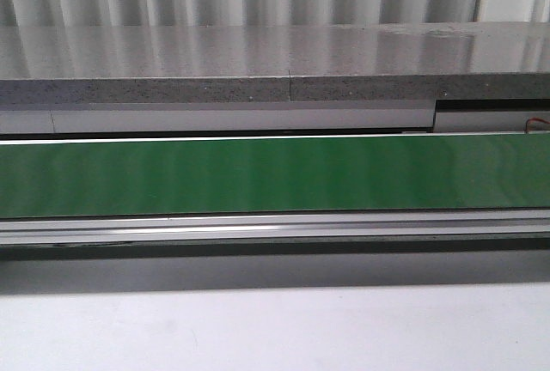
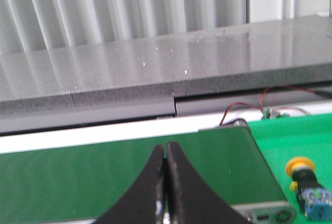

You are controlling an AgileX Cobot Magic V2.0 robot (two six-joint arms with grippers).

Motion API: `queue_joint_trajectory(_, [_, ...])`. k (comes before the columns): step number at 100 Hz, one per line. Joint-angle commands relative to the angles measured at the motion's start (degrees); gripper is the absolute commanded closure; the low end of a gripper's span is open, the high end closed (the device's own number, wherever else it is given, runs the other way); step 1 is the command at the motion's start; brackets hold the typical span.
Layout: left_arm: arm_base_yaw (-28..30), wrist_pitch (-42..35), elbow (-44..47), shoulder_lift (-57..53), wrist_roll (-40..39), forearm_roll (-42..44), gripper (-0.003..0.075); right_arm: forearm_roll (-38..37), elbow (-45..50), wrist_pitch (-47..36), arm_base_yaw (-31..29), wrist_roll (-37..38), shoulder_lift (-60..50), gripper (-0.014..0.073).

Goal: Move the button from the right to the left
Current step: 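Move the right gripper down toward the yellow push button on the green tray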

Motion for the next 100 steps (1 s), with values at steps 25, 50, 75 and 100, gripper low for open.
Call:
queue_joint_trajectory(25, [-0.45,-4.84,1.47,-2.01,-0.64,-0.32,0.074,-4.42,-21.69,23.26,0.12,-0.11,7.89,0.0662])
queue_joint_trajectory(50, [-0.45,-4.84,1.47,-2.01,-0.64,-0.32,0.074,-5.62,-37.35,45.8,0.12,-0.11,23.16,0.0662])
queue_joint_trajectory(75, [-0.45,-4.84,1.47,-2.01,-0.64,-0.32,0.074,-5.36,-40.87,49.0,0.12,-0.11,31.59,0.0662])
queue_joint_trajectory(100, [-0.45,-4.84,1.47,-2.01,-0.64,-0.32,0.074,-5.09,-40.81,49.0,0.12,-0.11,32.18,0.05])
